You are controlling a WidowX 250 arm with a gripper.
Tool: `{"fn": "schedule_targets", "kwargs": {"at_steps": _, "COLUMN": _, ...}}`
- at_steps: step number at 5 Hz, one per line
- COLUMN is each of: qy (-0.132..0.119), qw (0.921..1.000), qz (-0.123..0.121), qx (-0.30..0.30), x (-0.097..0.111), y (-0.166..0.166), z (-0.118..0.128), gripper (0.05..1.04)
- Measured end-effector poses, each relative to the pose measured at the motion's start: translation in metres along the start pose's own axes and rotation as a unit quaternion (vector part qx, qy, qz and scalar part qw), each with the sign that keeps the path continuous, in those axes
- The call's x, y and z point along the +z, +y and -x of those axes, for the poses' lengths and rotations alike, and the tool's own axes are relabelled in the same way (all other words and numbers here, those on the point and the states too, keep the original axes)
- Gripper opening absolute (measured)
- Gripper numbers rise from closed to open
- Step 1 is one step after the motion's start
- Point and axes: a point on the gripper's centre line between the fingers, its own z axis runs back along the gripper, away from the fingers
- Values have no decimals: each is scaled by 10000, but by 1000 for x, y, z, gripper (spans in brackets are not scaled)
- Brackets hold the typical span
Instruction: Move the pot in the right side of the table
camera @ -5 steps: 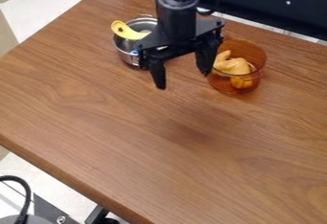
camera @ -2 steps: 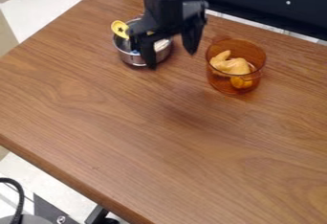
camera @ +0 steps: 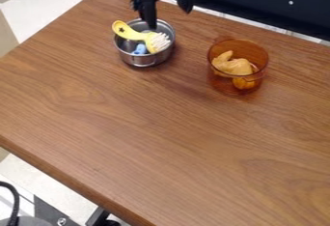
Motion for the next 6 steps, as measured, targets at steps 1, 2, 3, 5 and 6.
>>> {"fn": "schedule_targets", "kwargs": {"at_steps": 1, "qy": 114, "qw": 9993, "qz": -154, "qx": 306, "x": -15, "y": -22, "z": -18, "gripper": 999}}
{"fn": "schedule_targets", "kwargs": {"at_steps": 2, "qy": 205, "qw": 9993, "qz": -195, "qx": 257, "x": -28, "y": -35, "z": -31, "gripper": 999}}
{"fn": "schedule_targets", "kwargs": {"at_steps": 3, "qy": 288, "qw": 9994, "qz": -204, "qx": 57, "x": -41, "y": -35, "z": -36, "gripper": 999}}
{"fn": "schedule_targets", "kwargs": {"at_steps": 5, "qy": 413, "qw": 9982, "qz": -48, "qx": -422, "x": -58, "y": -24, "z": -37, "gripper": 999}}
{"fn": "schedule_targets", "kwargs": {"at_steps": 6, "qy": 309, "qw": 9985, "qz": 21, "qx": -456, "x": -59, "y": -26, "z": -40, "gripper": 999}}
